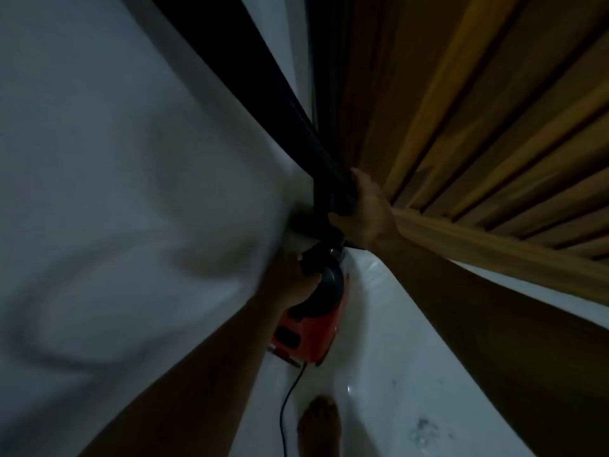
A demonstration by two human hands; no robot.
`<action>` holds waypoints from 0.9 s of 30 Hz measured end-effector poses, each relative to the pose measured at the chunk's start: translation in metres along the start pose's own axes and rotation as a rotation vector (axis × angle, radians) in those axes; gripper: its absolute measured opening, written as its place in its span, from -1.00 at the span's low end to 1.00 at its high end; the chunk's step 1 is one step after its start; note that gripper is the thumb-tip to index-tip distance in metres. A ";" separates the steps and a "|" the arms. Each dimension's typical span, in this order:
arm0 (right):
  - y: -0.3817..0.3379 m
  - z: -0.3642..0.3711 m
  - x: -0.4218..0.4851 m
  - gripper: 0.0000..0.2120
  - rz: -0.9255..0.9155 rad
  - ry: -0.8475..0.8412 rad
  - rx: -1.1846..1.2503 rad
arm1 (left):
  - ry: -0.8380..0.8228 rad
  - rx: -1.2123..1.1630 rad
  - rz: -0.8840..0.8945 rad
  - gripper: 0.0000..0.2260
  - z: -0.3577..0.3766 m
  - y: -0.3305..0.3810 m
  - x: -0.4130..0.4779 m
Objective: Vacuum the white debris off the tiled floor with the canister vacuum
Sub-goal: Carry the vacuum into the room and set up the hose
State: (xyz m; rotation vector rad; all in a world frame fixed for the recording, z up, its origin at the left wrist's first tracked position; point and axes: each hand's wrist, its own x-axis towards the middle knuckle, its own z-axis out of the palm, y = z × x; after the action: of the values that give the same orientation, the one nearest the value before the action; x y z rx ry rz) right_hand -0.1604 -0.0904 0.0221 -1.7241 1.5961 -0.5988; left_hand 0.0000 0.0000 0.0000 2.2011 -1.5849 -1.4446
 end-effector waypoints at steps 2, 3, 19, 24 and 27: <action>0.003 0.005 0.013 -0.14 -0.031 0.025 0.012 | -0.038 0.008 -0.056 -0.46 0.009 -0.004 0.015; 0.005 0.008 0.019 -0.18 -0.047 0.040 0.023 | -0.073 0.029 -0.073 -0.45 0.014 -0.007 0.022; 0.001 0.025 0.053 -0.56 -0.045 0.182 0.182 | -0.219 -0.370 -0.257 -0.72 0.049 -0.013 0.051; -0.015 0.014 0.034 -0.56 -0.036 0.214 0.195 | -0.181 -0.239 -0.273 -0.77 0.050 -0.015 0.023; -0.032 -0.002 0.014 -0.62 -0.012 0.240 0.183 | -0.187 -0.195 -0.287 -0.73 0.045 -0.006 -0.011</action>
State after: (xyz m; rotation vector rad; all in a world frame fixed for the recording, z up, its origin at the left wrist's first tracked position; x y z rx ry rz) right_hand -0.1385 -0.1043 0.0459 -1.5730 1.6365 -0.9579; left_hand -0.0278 0.0309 -0.0211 2.3069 -1.1433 -1.8420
